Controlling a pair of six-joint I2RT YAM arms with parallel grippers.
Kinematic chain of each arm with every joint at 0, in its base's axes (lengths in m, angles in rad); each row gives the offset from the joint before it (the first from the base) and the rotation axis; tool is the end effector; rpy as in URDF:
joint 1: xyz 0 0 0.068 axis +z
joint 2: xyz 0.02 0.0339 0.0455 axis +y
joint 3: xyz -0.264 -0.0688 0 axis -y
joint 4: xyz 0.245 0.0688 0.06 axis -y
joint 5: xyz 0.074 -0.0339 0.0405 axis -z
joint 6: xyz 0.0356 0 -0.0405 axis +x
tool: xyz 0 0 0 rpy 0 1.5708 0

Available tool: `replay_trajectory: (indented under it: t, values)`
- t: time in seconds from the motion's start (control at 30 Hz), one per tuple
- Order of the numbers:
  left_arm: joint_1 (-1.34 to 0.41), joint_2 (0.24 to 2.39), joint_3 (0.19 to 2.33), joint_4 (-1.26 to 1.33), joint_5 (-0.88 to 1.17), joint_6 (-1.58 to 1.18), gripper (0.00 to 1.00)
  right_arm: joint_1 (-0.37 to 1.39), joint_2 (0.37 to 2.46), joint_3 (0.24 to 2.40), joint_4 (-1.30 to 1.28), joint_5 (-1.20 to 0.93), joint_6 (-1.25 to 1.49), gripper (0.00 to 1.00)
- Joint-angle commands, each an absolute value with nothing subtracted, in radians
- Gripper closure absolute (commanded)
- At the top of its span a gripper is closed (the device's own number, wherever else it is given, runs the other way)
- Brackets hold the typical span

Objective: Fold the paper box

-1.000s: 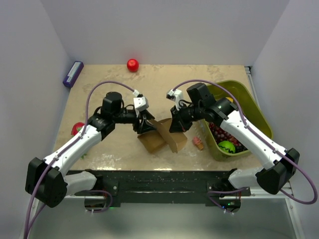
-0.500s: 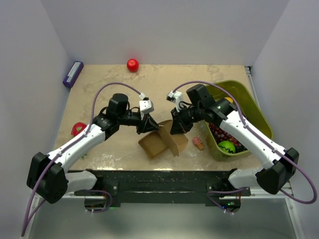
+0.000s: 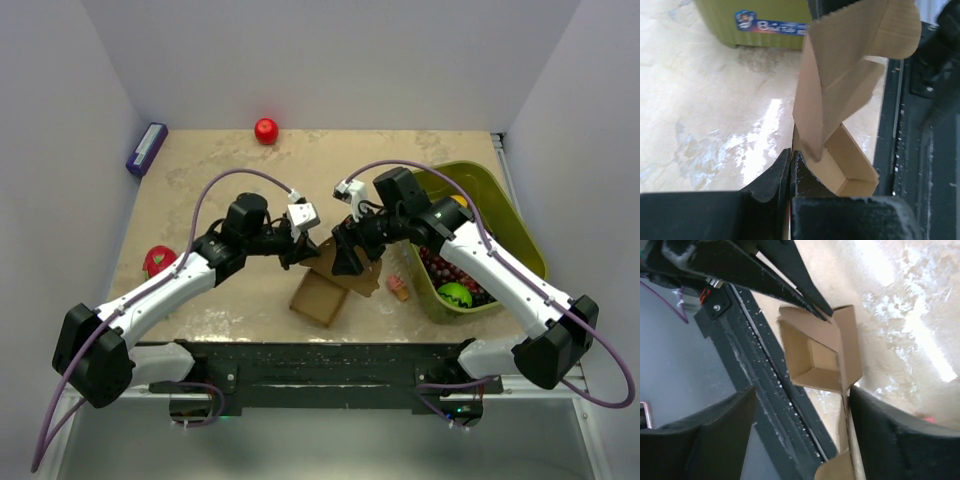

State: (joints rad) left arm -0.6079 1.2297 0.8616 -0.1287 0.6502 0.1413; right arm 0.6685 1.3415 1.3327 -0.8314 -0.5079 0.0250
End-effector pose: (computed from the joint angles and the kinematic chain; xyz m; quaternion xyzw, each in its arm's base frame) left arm 0.2108 -0.1729 0.2813 0.4500 0.6980 -0.3791 0.4082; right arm 0.2056 0.1844 0.3502 -0.3710 0.8293 0.3382 0.2454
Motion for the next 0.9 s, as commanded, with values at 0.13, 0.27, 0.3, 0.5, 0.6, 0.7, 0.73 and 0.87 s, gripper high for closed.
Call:
replay_trajectory:
  t: [0.13, 0.27, 0.3, 0.5, 0.6, 0.7, 0.73, 0.87]
  values:
    - [-0.592, 1.187, 0.859, -0.137, 0.165, 0.049, 1.00, 0.670, 1.312, 1.348, -0.775, -0.290, 0.077, 0.12]
    - [-0.539, 1.132, 0.807, -0.127, 0.049, -0.061, 1.00, 0.670, 1.252, 1.273, -0.633, -0.157, 0.198, 0.11]
    - [-0.519, 1.124, 0.792, -0.144, 0.043, -0.074, 1.00, 0.670, 1.246, 1.234, -0.614, -0.149, 0.210, 0.11]
    - [-0.399, 1.091, 0.716, -0.179, 0.115, -0.153, 1.00, 0.696, 1.247, 1.122, -0.571, -0.003, 0.293, 0.25]
    - [-0.351, 1.098, 0.726, -0.166, 0.167, -0.169, 1.00, 0.836, 1.334, 1.129, -0.629, 0.234, 0.325, 0.26]
    - [-0.327, 1.100, 0.729, -0.167, 0.184, -0.172, 1.00, 0.933, 1.448, 1.158, -0.751, 0.406, 0.405, 0.26]
    - [-0.327, 1.095, 0.729, -0.170, 0.178, -0.169, 1.00, 0.934, 1.460, 1.151, -0.764, 0.426, 0.417, 0.26]
    - [-0.325, 1.083, 0.729, -0.179, 0.149, -0.158, 1.00, 0.934, 1.489, 1.124, -0.768, 0.480, 0.448, 0.26]
